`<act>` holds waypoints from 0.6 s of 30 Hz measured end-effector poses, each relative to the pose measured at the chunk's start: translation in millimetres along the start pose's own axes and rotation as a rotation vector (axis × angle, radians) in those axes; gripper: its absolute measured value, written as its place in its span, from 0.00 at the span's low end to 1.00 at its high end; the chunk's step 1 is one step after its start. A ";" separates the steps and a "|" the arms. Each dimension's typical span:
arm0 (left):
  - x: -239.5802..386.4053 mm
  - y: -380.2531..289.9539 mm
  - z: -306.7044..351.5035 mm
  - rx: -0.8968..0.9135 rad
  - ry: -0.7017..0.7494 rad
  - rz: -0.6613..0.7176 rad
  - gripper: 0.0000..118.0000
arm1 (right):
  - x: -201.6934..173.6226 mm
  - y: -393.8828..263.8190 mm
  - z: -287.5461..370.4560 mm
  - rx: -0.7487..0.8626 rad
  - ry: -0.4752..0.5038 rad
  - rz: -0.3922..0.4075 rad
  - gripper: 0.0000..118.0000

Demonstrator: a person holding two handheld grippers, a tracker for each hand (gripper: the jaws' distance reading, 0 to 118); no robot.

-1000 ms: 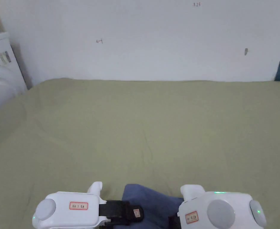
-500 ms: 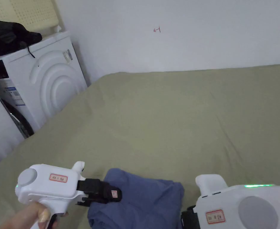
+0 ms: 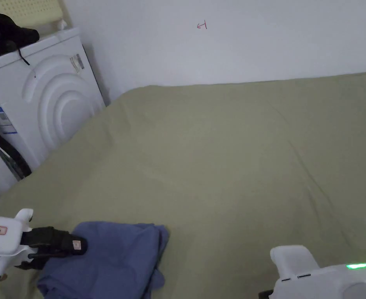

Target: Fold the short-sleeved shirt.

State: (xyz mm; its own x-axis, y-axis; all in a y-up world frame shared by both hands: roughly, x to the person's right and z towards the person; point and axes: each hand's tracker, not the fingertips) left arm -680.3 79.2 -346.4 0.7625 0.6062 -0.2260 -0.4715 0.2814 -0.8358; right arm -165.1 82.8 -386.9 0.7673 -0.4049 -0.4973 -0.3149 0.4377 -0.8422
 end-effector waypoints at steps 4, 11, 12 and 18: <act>18.7 -2.4 35.5 0.099 0.142 0.064 0.78 | 0.2 -5.0 14.9 -0.001 0.020 -0.003 0.01; 63.6 -21.4 88.9 0.239 0.208 0.068 0.00 | 18.5 -31.1 69.9 0.050 0.022 -0.011 0.01; 74.9 -27.2 89.3 0.218 0.184 0.064 0.00 | 24.7 -36.2 78.5 0.058 0.017 -0.020 0.01; 184.4 -100.8 25.3 0.143 0.268 -0.148 0.00 | 81.5 -71.6 136.8 0.099 -0.064 -0.097 0.01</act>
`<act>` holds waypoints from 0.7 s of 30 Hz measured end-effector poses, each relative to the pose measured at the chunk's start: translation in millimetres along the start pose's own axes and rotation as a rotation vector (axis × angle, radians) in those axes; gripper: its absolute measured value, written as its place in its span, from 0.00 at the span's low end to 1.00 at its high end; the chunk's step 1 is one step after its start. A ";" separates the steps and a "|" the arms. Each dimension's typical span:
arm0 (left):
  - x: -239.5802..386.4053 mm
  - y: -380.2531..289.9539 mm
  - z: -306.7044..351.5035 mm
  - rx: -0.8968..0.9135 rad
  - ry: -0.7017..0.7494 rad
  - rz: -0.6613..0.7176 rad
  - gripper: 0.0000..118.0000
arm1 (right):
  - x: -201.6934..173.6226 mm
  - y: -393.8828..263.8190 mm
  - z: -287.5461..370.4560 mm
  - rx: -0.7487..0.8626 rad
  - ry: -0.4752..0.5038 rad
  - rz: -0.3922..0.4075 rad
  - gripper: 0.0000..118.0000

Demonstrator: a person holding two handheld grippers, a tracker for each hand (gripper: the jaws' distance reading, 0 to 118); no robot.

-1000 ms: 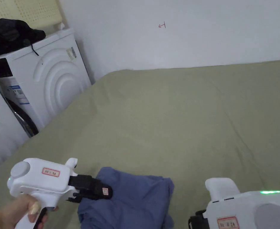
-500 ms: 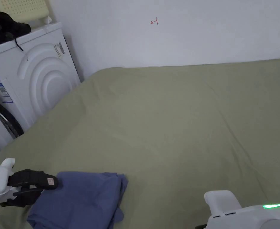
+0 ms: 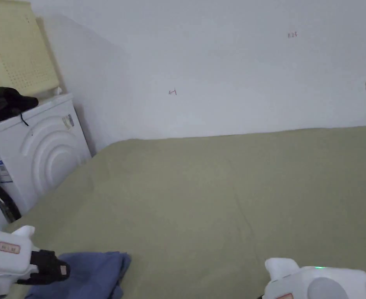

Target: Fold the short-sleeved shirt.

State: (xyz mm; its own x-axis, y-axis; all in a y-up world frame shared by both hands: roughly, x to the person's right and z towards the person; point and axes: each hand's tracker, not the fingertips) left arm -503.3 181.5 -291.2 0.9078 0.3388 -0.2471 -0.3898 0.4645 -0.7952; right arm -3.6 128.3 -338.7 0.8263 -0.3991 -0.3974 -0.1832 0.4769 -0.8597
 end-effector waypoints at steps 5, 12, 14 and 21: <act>138.2 -61.6 -37.2 0.042 0.011 -0.108 0.00 | 59.3 -21.7 39.4 0.022 -0.101 -0.021 0.01; 285.8 -126.4 -66.6 0.216 0.025 -0.204 0.00 | 116.8 -43.7 89.2 0.090 -0.289 -0.015 0.01; 324.3 -145.6 -68.3 0.242 0.016 -0.217 0.00 | 128.7 -45.8 105.5 0.147 -0.348 -0.012 0.00; 400.9 -181.1 -53.4 0.350 -0.019 -0.305 0.00 | 156.8 -56.8 156.4 0.295 -0.467 -0.063 0.01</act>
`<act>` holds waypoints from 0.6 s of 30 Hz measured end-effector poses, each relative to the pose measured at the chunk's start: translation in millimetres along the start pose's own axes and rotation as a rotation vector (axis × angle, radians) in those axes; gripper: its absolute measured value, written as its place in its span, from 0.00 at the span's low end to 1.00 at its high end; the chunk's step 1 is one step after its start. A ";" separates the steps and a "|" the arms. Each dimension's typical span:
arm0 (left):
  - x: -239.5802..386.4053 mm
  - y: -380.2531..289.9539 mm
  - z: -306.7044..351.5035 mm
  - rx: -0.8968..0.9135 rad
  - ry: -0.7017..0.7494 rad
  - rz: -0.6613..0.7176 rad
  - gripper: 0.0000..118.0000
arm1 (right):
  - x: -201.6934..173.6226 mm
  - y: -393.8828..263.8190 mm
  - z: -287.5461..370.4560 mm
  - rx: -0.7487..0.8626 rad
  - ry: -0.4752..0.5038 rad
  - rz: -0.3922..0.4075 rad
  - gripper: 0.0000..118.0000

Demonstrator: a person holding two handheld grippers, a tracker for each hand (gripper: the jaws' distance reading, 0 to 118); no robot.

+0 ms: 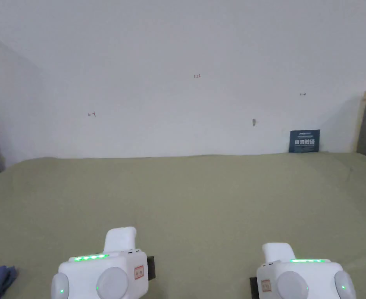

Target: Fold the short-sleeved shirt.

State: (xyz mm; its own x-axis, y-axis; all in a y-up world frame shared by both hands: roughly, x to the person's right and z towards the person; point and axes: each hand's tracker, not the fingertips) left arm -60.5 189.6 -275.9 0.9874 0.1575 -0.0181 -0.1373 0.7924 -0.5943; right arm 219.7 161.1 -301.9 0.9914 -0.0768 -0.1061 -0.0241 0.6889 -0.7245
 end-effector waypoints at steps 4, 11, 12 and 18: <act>19.6 13.3 18.4 0.118 -0.015 -0.071 0.00 | 10.5 16.8 20.0 0.172 -0.106 0.034 0.01; 19.5 51.9 50.3 0.353 0.123 -0.183 0.00 | 10.9 52.8 66.5 0.487 -0.162 0.110 0.01; 16.7 52.7 54.6 0.385 0.137 -0.179 0.00 | 11.3 54.7 72.2 0.516 -0.185 0.120 0.01; -3.6 54.6 61.9 0.451 0.154 -0.129 0.03 | 15.6 58.2 86.0 0.569 -0.224 0.137 0.01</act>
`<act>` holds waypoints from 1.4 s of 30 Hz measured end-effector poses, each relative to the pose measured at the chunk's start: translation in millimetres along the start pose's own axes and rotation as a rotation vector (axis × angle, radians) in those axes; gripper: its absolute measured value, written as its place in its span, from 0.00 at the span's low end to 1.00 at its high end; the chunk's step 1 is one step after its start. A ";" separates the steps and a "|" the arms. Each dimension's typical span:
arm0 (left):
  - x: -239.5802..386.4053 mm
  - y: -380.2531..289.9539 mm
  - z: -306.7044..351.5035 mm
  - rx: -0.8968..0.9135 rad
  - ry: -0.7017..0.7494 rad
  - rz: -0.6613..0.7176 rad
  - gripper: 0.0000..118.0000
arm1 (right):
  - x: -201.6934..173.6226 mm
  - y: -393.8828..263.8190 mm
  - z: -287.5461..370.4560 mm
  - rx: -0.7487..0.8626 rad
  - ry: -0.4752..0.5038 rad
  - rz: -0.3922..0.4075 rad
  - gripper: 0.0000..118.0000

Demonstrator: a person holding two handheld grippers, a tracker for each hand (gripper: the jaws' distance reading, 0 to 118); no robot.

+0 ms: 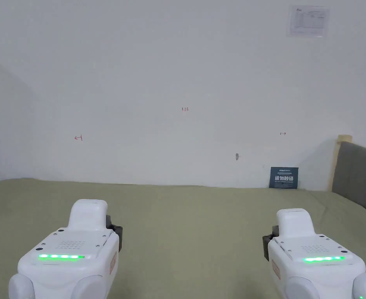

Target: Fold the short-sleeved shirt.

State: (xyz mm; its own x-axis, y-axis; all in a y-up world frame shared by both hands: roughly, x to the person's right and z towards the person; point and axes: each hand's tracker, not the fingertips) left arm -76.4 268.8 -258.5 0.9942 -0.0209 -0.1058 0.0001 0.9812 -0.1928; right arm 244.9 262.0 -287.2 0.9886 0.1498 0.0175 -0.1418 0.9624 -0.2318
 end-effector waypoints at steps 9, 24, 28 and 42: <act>7.1 -7.7 -6.4 -0.006 -0.012 -0.033 0.52 | -0.4 -13.5 -10.9 -0.024 -0.013 -0.020 0.25; 2.6 -18.9 -14.0 -0.002 0.016 0.030 1.00 | 7.5 -21.4 0.5 0.123 0.016 -0.025 1.00; 2.9 -19.2 -17.8 -0.003 0.010 0.022 1.00 | 6.6 -20.6 -2.3 0.108 0.030 -0.043 1.00; -5.4 -25.2 -23.2 -0.031 0.001 0.037 1.00 | 7.0 -25.8 -7.1 0.085 0.003 -0.067 1.00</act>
State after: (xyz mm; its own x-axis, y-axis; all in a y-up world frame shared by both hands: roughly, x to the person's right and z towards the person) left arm -84.3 239.7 -275.7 0.9933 0.0154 -0.1149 -0.0405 0.9748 -0.2192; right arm 255.8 236.6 -288.0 0.9961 0.0839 0.0273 -0.0791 0.9860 -0.1465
